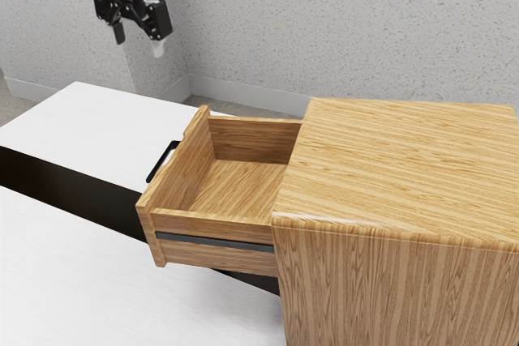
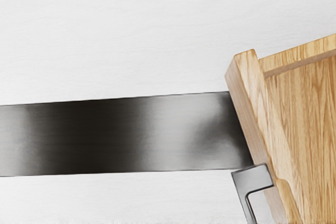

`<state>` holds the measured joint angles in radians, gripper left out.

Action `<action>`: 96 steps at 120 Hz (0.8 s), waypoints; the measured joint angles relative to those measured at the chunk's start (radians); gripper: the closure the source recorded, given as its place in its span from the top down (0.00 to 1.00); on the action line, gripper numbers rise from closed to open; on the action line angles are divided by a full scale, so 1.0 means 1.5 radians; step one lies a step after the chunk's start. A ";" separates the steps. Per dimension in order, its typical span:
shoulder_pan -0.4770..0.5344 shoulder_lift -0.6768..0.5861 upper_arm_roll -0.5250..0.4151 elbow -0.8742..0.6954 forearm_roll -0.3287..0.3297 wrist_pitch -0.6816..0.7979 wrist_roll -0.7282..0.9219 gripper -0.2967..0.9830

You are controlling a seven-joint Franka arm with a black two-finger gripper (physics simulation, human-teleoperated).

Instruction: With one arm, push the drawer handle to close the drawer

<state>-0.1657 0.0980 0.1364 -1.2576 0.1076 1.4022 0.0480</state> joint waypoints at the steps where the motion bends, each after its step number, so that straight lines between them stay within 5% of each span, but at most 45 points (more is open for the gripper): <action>1: 0.000 0.000 0.000 0.000 0.000 0.000 0.000 0.77; 38: 0.004 -0.020 0.000 -0.014 0.003 -0.021 0.003 0.77; 61: 0.046 -0.146 0.004 -0.208 0.022 0.011 0.079 0.77; 79: 0.057 -0.222 0.063 -0.428 0.048 0.171 0.225 0.77; 96: 0.058 -0.232 0.105 -0.481 0.023 0.299 0.385 0.76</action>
<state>-0.0790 -0.2496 0.2932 -1.9786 0.1414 1.8500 0.6257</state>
